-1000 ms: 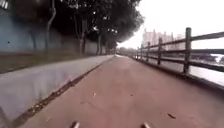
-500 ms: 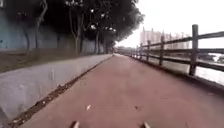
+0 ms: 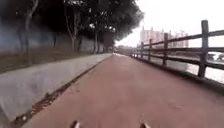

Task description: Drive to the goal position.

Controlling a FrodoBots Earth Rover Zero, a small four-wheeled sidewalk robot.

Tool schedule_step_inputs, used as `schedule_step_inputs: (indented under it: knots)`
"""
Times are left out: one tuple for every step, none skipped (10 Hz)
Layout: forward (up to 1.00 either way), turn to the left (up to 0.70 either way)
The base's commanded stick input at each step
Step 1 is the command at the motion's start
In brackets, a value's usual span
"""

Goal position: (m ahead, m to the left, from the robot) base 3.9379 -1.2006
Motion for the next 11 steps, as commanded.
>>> schedule_step_inputs:
  knots:
    - [0.70, 0.00]
    - [0.70, 0.00]
    - [0.70, 0.00]
    - [0.70, 0.00]
    - [0.70, 0.00]
    - [0.70, 0.00]
    - [0.70, 0.00]
    - [0.70, 0.00]
    - [0.70, 0.00]
    - [0.70, 0.00]
    - [0.70, 0.00]
